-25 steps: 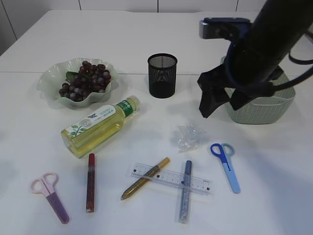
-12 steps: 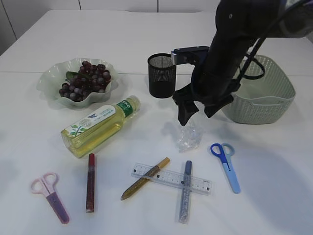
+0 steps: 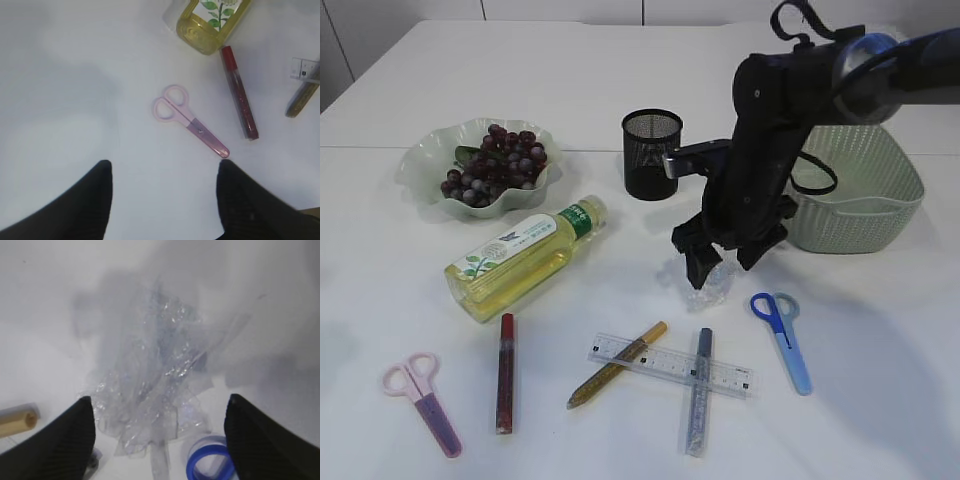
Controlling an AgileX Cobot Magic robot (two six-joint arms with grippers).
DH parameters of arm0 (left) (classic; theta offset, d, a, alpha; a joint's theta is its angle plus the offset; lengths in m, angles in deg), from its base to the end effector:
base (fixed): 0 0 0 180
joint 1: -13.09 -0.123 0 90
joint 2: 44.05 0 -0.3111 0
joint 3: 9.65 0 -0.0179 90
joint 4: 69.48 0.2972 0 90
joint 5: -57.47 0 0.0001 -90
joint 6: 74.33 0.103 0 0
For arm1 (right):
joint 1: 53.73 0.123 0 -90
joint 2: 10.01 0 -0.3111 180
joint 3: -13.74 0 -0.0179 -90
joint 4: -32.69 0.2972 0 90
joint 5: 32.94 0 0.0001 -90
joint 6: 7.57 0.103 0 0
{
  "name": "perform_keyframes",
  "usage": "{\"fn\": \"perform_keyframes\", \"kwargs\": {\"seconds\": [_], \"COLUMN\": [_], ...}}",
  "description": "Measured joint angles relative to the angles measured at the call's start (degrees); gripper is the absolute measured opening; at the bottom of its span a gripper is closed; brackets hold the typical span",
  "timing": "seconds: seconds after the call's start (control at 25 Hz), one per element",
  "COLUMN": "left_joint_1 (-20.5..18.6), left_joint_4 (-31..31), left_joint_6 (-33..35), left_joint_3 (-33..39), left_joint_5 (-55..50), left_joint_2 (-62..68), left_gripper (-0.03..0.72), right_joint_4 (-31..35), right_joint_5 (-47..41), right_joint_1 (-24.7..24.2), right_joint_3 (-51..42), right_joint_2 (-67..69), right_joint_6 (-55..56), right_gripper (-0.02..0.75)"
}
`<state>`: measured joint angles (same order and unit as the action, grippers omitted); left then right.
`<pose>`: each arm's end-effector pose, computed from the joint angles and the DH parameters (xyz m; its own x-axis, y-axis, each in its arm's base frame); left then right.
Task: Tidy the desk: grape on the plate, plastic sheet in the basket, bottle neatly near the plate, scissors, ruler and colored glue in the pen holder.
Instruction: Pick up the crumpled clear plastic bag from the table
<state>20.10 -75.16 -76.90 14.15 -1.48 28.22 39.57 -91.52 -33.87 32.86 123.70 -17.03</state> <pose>0.2432 -0.0387 0.3127 -0.9097 0.0155 -0.4149 0.0703 0.9906 -0.1171 0.4715 0.1815 0.1388 -0.8929 -0.4305 -0.1318 -0.4432 0.8921 0.0885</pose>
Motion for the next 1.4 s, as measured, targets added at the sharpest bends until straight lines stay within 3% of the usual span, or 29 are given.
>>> {"fn": "perform_keyframes", "kwargs": {"seconds": [0.2, 0.32, 0.44, 0.68, 0.88, 1.4], "left_joint_1": [0.0, 0.0, 0.0, 0.0, 0.0, 0.0], "left_joint_4": [0.0, 0.0, 0.0, 0.0, 0.0, 0.0], "left_joint_6": [0.0, 0.0, 0.0, 0.0, 0.0, 0.0], "left_joint_3": [0.0, 0.0, 0.0, 0.0, 0.0, 0.0], "left_joint_5": [1.2, 1.2, 1.2, 1.2, 1.3, 1.3], "left_joint_2": [0.0, 0.0, 0.0, 0.0, 0.0, 0.0], "left_gripper": [0.473, 0.473, 0.473, 0.469, 0.468, 0.468], "right_joint_4": [0.2, 0.9, 1.7, 3.7, 4.0, 4.0], "right_joint_5": [0.6, 0.8, 1.0, 1.0, 0.5, -1.7], "right_joint_1": [0.0, 0.0, 0.0, 0.0, 0.0, 0.0], "right_joint_3": [0.0, 0.1, 0.1, 0.1, 0.3, 0.3], "right_joint_2": [1.3, 1.3, 1.3, 1.3, 1.3, -6.7], "right_joint_6": [0.0, 0.0, 0.0, -0.1, -0.2, -0.5], "right_gripper": [0.620, 0.571, 0.478, 0.217, 0.094, 0.056]}}
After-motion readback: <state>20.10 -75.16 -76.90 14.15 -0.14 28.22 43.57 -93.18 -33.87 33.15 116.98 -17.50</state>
